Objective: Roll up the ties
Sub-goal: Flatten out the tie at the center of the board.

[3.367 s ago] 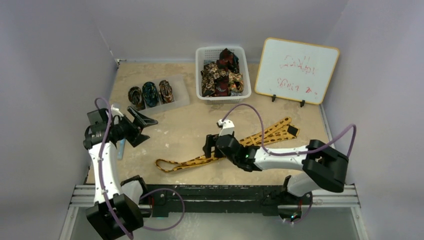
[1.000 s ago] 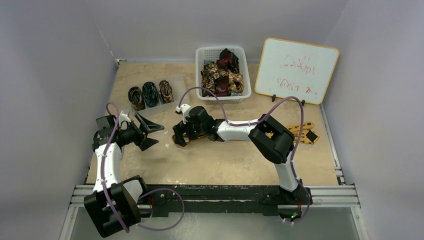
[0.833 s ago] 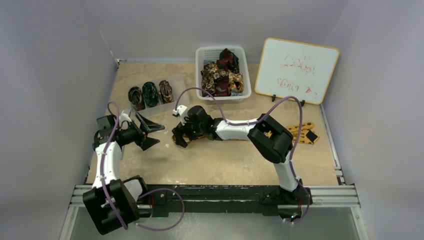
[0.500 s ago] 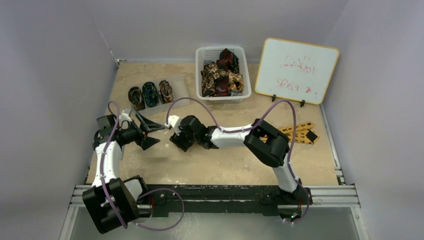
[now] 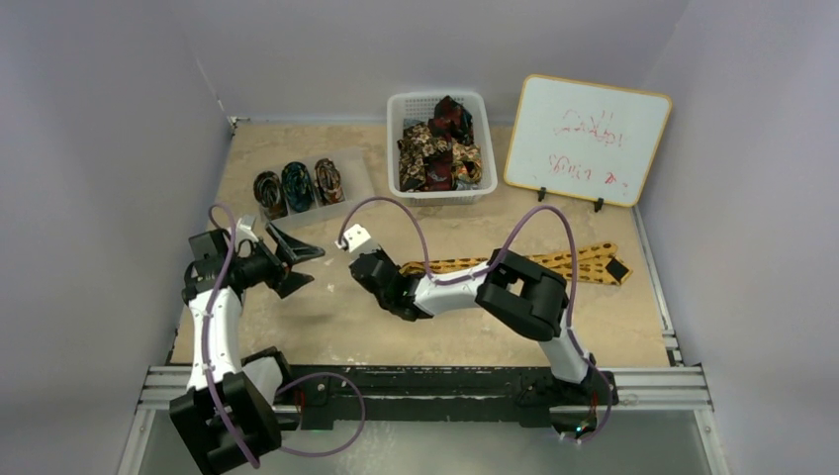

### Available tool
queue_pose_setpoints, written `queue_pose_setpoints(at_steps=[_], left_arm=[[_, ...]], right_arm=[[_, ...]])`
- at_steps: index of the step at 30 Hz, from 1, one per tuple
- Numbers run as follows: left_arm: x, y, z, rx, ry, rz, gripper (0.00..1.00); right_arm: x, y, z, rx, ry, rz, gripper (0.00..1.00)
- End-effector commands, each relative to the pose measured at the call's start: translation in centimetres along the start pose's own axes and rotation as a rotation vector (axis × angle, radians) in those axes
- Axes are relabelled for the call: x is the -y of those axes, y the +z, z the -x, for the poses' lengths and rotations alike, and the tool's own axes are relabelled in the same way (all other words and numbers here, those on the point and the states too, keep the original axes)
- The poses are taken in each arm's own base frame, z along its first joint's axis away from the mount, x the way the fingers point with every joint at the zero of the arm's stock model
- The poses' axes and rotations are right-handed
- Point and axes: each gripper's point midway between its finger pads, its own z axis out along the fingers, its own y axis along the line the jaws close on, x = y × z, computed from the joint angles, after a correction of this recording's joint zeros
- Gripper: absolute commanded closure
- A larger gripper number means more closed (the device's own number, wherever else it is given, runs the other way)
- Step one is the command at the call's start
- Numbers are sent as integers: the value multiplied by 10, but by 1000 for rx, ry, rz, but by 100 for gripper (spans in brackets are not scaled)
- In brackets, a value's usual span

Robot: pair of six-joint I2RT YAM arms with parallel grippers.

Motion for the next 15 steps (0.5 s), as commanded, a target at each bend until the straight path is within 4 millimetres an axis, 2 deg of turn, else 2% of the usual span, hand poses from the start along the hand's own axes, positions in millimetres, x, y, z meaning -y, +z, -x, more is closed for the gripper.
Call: queue_pose_setpoints(at_steps=[1, 3, 8, 11, 14, 15], left_arm=[[-1, -5, 7, 66, 4, 65, 15], [-4, -9, 11, 102, -7, 112, 15], [-5, -28, 24, 224, -40, 255, 13], [-1, -38, 30, 290, -47, 297, 13], [3, -46, 34, 336, -44, 315, 12], [3, -47, 34, 342, -44, 318, 12]], right_arm=[[38, -20, 31, 154, 153, -299, 92], [25, -17, 27, 141, 180, -292, 92], [-39, -16, 33, 134, 232, -184, 89], [-65, -11, 34, 91, 297, -125, 86], [-89, -11, 27, 53, 334, -33, 69], [-98, -16, 30, 50, 345, 34, 61]])
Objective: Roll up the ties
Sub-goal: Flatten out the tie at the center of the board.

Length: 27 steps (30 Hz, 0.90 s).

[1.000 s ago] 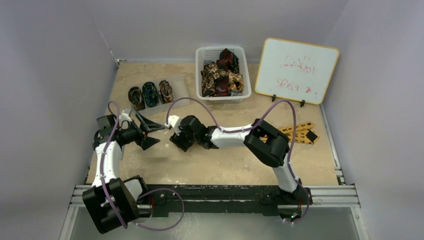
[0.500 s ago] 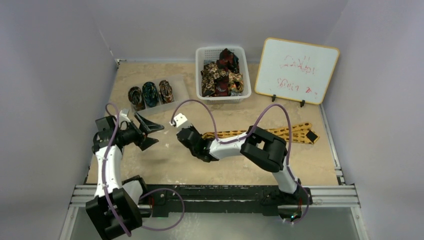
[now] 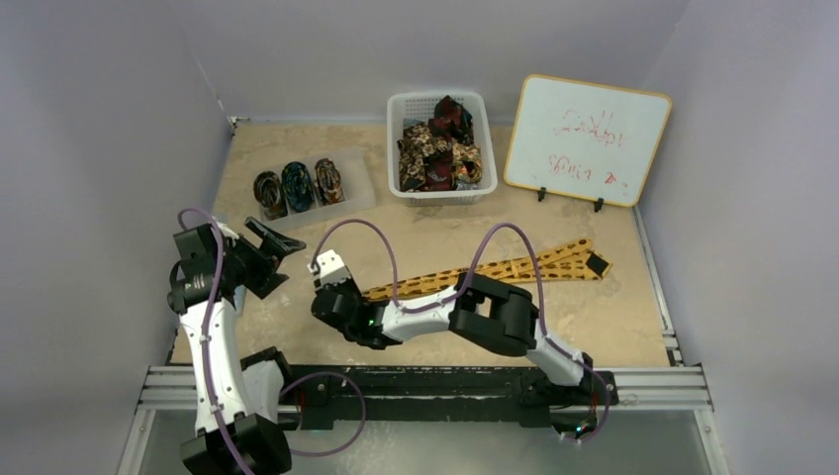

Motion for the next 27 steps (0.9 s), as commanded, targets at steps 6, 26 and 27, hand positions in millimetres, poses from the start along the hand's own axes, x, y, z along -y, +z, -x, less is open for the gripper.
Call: queue_pose_setpoints(at_steps=[6, 26, 27], left_arm=[[-1, -12, 10, 76, -15, 67, 12], [47, 7, -49, -252, 199, -419, 13], [51, 11, -57, -281, 230, -416, 13]], right_arm=[[-72, -95, 52, -35, 187, 696, 29], [271, -113, -38, -248, 857, -187, 9], [286, -116, -40, -240, 871, -221, 8]])
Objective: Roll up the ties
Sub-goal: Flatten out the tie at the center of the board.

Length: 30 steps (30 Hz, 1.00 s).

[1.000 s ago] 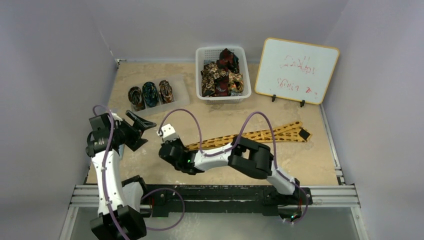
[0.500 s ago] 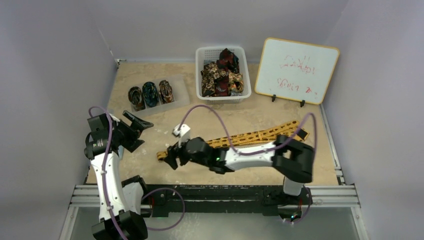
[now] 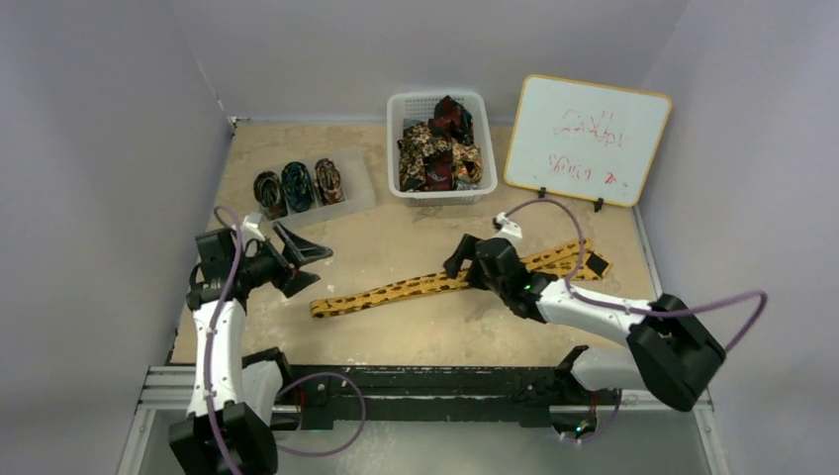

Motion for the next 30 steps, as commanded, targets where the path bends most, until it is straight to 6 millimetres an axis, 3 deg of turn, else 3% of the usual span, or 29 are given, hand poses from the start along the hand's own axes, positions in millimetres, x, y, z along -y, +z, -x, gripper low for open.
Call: queue_pose_setpoints(at_steps=[1, 5, 11, 15, 17, 21, 24, 27, 30], left_arm=[[38, 17, -19, -123, 230, -150, 13], [43, 50, -52, -274, 303, -114, 13], [45, 73, -82, -407, 358, -139, 13], [28, 87, -107, -487, 369, -76, 14], [15, 92, -111, -486, 360, -34, 14], [-12, 97, -112, -475, 329, 57, 14], [-37, 99, -109, -447, 292, 176, 14], [-55, 101, -109, -427, 247, 238, 14], [-68, 101, -109, -402, 215, 280, 15]], right_arm=[[48, -15, 33, 95, 153, -138, 8], [79, -11, 52, 121, 169, -204, 8], [107, 12, 52, 62, 179, -284, 12], [118, 15, 39, 8, 260, -317, 20], [116, 15, 30, -19, 281, -293, 27], [108, 6, 34, -1, 269, -253, 28], [108, -10, 55, 66, 275, -295, 25], [119, -29, 94, 193, 243, -395, 22], [139, -41, 116, 252, 254, -487, 22]])
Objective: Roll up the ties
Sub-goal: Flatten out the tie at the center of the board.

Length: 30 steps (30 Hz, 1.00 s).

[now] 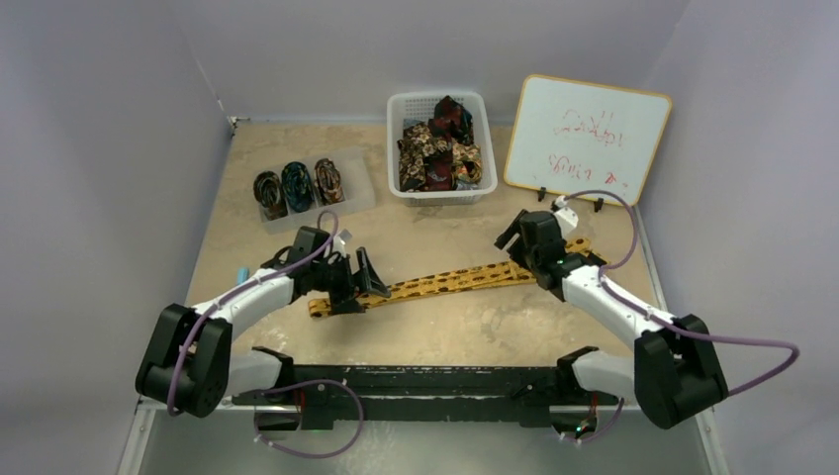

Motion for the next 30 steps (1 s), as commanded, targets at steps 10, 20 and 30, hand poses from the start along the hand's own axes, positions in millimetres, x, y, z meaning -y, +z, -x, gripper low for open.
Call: queue_pose_setpoints(at_steps=[10, 20, 30], left_arm=[[-47, 2, 15, 169, -124, 205, 13], [-64, -7, 35, 205, -158, 219, 14], [-57, -14, 38, 201, -118, 170, 15]], right_arm=[[99, 17, 95, 135, 171, -406, 34], [122, 41, 102, 105, 140, -533, 43], [129, 59, 84, 40, 116, -535, 68]])
